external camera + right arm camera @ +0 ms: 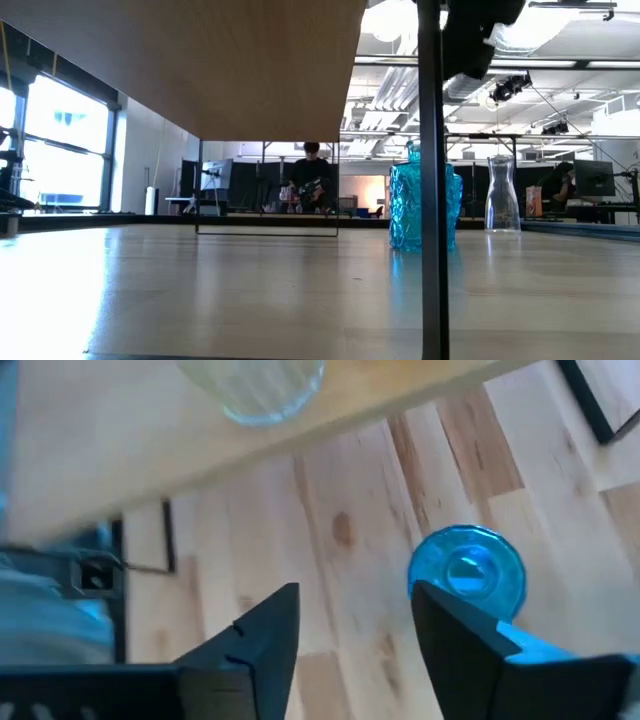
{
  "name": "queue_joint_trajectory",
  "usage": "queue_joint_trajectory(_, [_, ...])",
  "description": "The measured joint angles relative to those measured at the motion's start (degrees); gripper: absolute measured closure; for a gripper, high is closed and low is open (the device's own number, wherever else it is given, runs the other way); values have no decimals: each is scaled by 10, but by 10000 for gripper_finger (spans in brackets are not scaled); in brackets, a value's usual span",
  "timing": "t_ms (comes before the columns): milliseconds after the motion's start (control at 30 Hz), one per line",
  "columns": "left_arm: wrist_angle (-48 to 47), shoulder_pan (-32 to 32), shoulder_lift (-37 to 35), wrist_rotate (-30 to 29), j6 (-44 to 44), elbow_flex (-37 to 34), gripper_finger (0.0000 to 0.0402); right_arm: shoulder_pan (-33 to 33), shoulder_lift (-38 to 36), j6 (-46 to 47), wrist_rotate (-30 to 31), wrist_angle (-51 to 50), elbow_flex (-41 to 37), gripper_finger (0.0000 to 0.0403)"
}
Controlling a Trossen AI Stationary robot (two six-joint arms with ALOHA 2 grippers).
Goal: Sort vases onto shelf
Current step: Put the bottom blue vase on the shelf to align with the other blue vase
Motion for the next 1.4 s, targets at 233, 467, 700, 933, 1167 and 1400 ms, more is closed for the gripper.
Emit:
queue_joint_trajectory(233, [0, 0, 0, 0, 0, 0, 401, -20, 43, -105, -24, -15, 0, 218])
queue_joint_trajectory(467, [0, 0, 0, 0, -20, 0, 402, -42, 76, -147, -28, -3, 0, 217])
queue_joint_trajectory(700, [0, 0, 0, 1, -30, 0, 402, -60, 79, -166, -30, 0, 0, 217])
queue_joint_trajectory(933, [0, 0, 0, 2, -30, 0, 401, -59, 88, -169, -55, -2, 0, 217])
queue_joint_trajectory(1167, [0, 0, 0, 2, -31, 0, 402, -59, 112, -171, -59, 12, 0, 217])
queue_joint_trajectory(1400, [0, 0, 0, 16, -31, 0, 401, -59, 118, -169, -53, 7, 2, 218])
